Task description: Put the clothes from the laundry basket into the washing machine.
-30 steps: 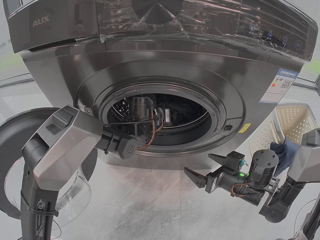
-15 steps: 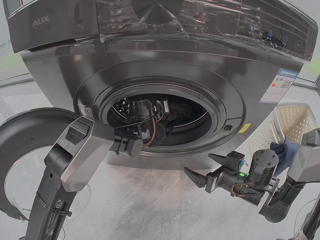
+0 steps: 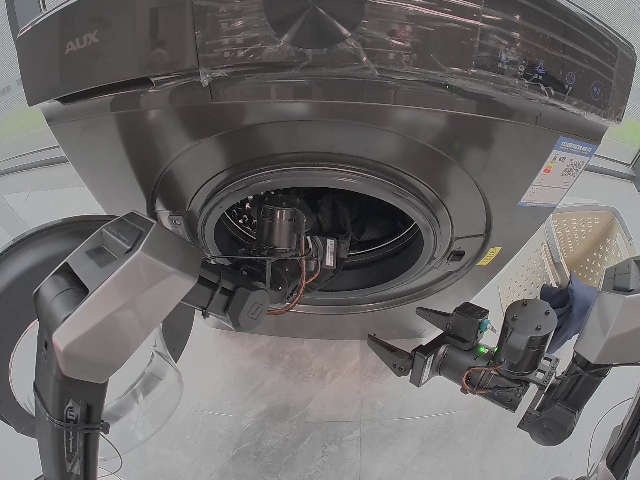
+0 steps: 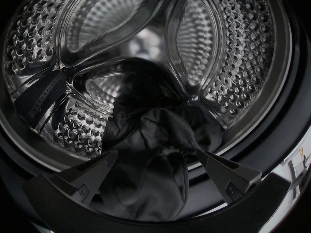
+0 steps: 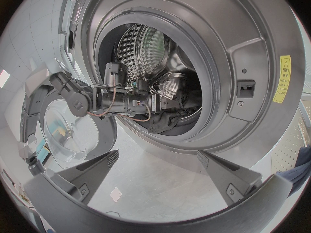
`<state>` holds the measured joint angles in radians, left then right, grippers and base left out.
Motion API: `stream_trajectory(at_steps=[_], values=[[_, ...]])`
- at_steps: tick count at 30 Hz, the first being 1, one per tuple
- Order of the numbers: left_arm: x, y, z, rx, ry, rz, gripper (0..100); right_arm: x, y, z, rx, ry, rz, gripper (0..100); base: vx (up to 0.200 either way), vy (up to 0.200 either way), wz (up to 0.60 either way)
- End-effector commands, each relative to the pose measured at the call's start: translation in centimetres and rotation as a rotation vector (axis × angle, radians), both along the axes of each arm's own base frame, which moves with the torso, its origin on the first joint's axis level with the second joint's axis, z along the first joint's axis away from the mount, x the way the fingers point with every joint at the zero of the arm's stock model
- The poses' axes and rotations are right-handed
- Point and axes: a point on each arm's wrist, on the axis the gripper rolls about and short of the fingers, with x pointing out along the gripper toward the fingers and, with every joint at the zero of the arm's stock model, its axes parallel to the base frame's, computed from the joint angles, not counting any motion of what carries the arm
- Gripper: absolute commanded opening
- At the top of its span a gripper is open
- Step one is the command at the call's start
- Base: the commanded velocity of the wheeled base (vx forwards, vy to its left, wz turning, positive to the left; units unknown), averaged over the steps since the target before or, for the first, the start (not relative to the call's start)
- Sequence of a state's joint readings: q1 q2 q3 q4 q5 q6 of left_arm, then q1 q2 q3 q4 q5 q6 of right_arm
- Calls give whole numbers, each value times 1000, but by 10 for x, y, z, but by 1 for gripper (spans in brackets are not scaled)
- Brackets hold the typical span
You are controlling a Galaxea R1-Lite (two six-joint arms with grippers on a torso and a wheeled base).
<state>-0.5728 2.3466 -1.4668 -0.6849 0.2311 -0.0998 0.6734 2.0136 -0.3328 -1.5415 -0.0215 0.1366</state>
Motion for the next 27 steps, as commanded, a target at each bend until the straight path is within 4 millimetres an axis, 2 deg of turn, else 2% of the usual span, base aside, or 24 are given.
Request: stream_trajectory(at_steps=[1,2,3,8,13,14,20,27], values=[[-19,6,7,47,28,-23,100,-1,1,0,-1,1,5,100,0,0,0],[-19,6,7,47,28,-23,100,-1,1,0,-1,1,5,100,0,0,0],[-17,7,-8,65,58,-34,100,-1,1,0,-1,1,5,100,0,0,0],[-9,6,-31,95,83,-30,100,-1,1,0,1,-1,5,100,0,0,0],[7,13,-43,102,64,-5,100,-1,1,0,0,0,5,100,0,0,0],[9,15,-44,102,61,1,0,-1,1,0,0,0,5,100,0,0,0],[15,17,-40,77,43,12,0,2,3,4,14,-18,3,100,0,0,0],[39,2,-9,-81,-120,29,0,3,3,4,16,-20,3,100,0,0,0]])
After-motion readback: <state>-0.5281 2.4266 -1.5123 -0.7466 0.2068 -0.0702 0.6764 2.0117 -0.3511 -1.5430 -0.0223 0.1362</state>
